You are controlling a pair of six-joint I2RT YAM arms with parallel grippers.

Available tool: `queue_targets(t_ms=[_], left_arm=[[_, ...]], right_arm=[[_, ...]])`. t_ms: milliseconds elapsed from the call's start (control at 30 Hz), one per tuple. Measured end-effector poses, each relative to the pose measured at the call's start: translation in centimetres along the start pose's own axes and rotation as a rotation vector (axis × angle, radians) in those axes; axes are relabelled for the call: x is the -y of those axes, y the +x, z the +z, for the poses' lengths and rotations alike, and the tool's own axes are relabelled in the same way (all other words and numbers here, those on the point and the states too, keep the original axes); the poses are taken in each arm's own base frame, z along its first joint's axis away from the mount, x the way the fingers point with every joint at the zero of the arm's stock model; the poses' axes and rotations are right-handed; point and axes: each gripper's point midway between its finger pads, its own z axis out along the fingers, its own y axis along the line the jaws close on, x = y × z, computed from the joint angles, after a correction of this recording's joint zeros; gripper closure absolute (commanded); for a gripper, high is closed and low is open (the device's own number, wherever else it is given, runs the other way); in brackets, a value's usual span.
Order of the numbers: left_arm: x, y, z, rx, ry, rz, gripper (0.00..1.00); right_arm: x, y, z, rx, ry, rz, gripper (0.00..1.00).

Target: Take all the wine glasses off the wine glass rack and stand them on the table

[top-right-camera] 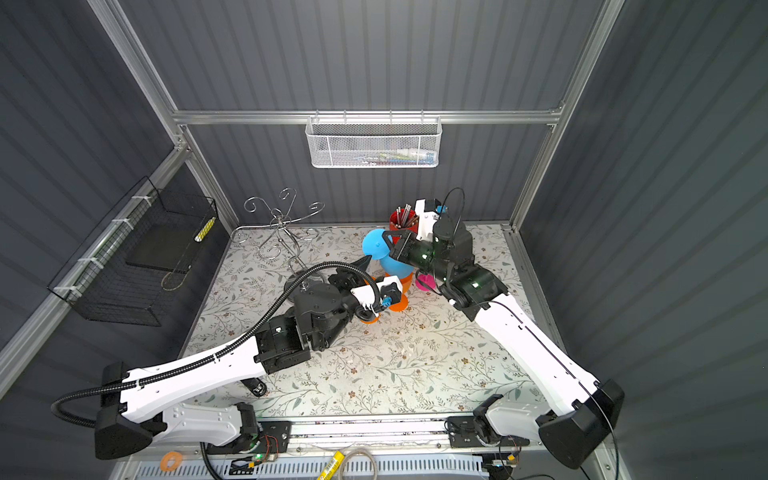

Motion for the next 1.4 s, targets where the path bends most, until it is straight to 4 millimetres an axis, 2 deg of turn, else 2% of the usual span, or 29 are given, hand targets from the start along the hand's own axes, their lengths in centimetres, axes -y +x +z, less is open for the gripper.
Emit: queue_targets(t_ms=[333,567,833,967,1100,1200,1300,1400], left_arm=[[-0.3,0.3,0.8,-0.004,-0.011,0.081,0.58],[-1.4,0.6,2.0,-0.004,-0.063,0.111,0.72],[-2.3,0.4,2.9,0.001,-0.116,0.148,0.94],[-1.9,0.5,3.3,-0.007,-0.114,0.18,0.99],[-2.1,0.4,3.2,-0.007,-0.122,0.183,1.0],[-2.2,0.5,3.2,-0.01,-0.13,0.182,1.0],[-2.3,0.5,3.2,-0.012,-0.138,0.163,1.0],[-2.8,0.7,3.1,-0.019,-0.157,0.12,1.0]], right_arm=[[-1.1,0.2,-0.7,-0.019,-0.043,0.036,1.0],[-1.6,0.2,-1.2,-0.025,-0.06,0.049,1.0],[-1.2,-0.2,-1.4,-0.018,-0.049,0.078,1.0],[-0.4,-0.2,-1.4,-0.018,-0.02,0.107,1.0],[-0.5,-0.2,-1.4,-0.017,-0.021,0.123,0.99],[-0.5,-0.3,-1.3,-0.016,-0.024,0.129,0.9],[-0.8,-0.5,-1.2,-0.009,-0.038,0.125,0.66],[-1.2,-0.8,-1.2,-0.003,-0.059,0.113,0.5]])
